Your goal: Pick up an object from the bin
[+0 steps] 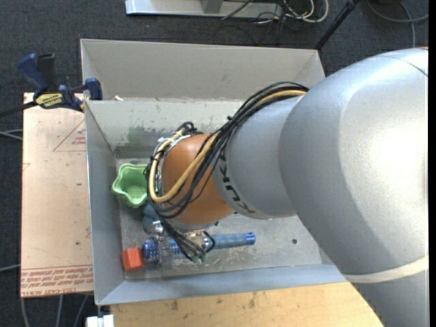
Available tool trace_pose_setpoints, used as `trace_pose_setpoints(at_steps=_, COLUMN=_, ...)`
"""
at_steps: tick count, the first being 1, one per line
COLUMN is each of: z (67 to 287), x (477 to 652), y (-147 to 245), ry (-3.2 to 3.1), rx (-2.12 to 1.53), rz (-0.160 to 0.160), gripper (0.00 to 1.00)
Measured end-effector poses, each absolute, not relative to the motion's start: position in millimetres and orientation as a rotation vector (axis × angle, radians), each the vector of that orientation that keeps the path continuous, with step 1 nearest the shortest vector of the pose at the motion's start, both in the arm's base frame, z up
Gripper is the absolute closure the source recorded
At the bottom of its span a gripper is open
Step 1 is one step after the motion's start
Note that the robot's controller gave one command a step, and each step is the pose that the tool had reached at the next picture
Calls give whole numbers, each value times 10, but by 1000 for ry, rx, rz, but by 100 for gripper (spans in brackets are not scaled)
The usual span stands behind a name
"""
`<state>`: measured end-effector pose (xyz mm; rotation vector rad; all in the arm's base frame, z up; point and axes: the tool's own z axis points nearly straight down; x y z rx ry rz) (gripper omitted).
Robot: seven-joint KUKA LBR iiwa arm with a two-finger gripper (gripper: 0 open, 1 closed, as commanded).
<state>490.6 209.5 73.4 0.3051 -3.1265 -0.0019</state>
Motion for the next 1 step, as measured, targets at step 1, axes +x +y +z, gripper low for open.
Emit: trace_pose_setpoints(at_steps=1, z=2285, x=4847, y=2257, ry=-3129, rx=372, rz=-6, gripper=100)
